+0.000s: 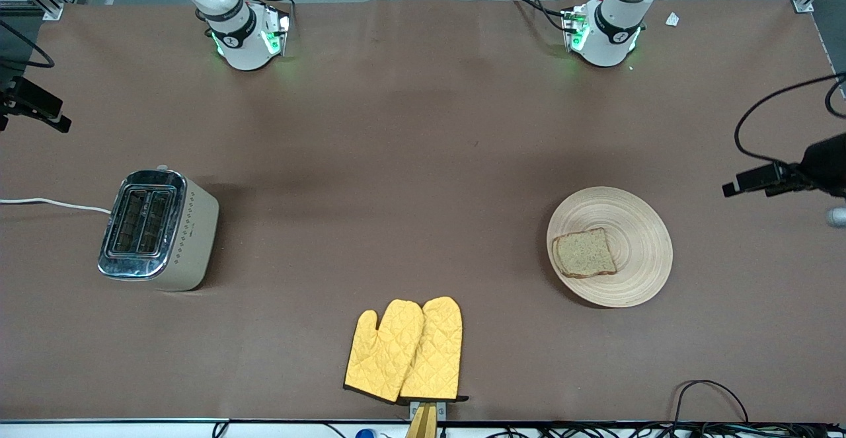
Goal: Move plate and put bread in toaster
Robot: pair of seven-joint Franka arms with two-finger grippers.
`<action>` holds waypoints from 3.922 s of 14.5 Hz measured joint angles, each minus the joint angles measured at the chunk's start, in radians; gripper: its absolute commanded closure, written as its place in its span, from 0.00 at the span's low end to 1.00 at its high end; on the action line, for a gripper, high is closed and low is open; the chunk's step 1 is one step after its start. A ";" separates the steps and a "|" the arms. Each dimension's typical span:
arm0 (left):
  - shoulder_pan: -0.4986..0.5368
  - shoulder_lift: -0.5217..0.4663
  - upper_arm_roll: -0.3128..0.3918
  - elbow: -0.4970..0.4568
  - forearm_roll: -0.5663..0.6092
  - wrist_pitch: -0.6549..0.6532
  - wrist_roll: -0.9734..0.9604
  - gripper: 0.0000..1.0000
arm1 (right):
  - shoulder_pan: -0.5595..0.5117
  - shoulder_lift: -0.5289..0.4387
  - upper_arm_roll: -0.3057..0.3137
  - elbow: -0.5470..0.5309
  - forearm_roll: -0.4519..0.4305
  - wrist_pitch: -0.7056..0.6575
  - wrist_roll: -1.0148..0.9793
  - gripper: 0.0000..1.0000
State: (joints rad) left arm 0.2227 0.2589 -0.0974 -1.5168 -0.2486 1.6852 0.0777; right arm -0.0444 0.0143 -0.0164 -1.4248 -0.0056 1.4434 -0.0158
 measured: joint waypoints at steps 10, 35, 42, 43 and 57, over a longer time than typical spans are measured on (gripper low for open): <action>0.122 0.241 0.001 0.013 -0.160 0.128 0.182 0.00 | -0.017 0.005 -0.003 -0.006 0.000 -0.015 0.000 0.00; 0.276 0.614 -0.031 0.020 -0.555 0.109 0.771 0.60 | -0.051 0.051 -0.001 -0.138 0.044 0.117 -0.035 0.01; 0.275 0.647 -0.031 0.020 -0.582 0.082 0.835 0.87 | 0.047 0.108 0.012 -0.278 0.105 0.365 0.069 0.01; 0.275 0.653 -0.031 0.021 -0.583 0.082 0.842 0.92 | 0.083 0.128 0.015 -0.282 0.108 0.393 0.130 0.02; 0.222 0.651 -0.266 0.041 -0.597 0.125 0.798 1.00 | 0.374 0.503 0.020 -0.273 0.294 0.825 0.481 0.04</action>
State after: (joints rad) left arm 0.4450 0.9098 -0.3631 -1.4761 -0.8459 1.8099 0.8756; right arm 0.3297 0.5171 0.0039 -1.6974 0.2888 2.2680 0.4653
